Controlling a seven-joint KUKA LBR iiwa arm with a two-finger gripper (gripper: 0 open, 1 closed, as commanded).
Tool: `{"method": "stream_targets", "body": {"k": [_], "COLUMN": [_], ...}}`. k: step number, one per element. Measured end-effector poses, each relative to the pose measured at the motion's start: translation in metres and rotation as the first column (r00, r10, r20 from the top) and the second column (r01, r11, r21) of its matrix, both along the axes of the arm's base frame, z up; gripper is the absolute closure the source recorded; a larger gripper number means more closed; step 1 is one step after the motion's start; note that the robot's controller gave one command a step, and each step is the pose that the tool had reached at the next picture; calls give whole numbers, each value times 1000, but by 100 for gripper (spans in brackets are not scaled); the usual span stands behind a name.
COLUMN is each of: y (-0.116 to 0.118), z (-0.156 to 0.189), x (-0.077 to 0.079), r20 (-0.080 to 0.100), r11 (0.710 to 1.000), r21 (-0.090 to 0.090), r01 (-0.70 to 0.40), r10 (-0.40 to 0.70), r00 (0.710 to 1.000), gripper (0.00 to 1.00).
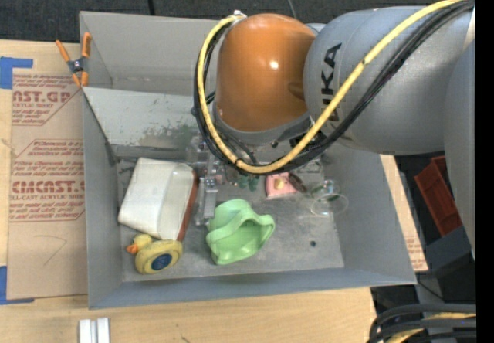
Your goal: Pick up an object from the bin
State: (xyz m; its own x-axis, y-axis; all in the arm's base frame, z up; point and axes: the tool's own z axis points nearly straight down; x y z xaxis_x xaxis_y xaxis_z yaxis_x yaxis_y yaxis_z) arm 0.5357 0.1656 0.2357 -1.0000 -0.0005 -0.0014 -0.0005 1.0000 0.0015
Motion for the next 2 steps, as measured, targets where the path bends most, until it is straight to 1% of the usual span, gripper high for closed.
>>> {"method": "stream_targets", "body": {"k": [1,2], "y": [21,67], "z": [-53,-78], "x": [-15,-38], "r20": [3,-3], "r11": [1000,1000], "r21": [1,-1], "r01": [24,29], "r10": [-24,-29], "r00": [1000,1000], "gripper": [0,0]}}
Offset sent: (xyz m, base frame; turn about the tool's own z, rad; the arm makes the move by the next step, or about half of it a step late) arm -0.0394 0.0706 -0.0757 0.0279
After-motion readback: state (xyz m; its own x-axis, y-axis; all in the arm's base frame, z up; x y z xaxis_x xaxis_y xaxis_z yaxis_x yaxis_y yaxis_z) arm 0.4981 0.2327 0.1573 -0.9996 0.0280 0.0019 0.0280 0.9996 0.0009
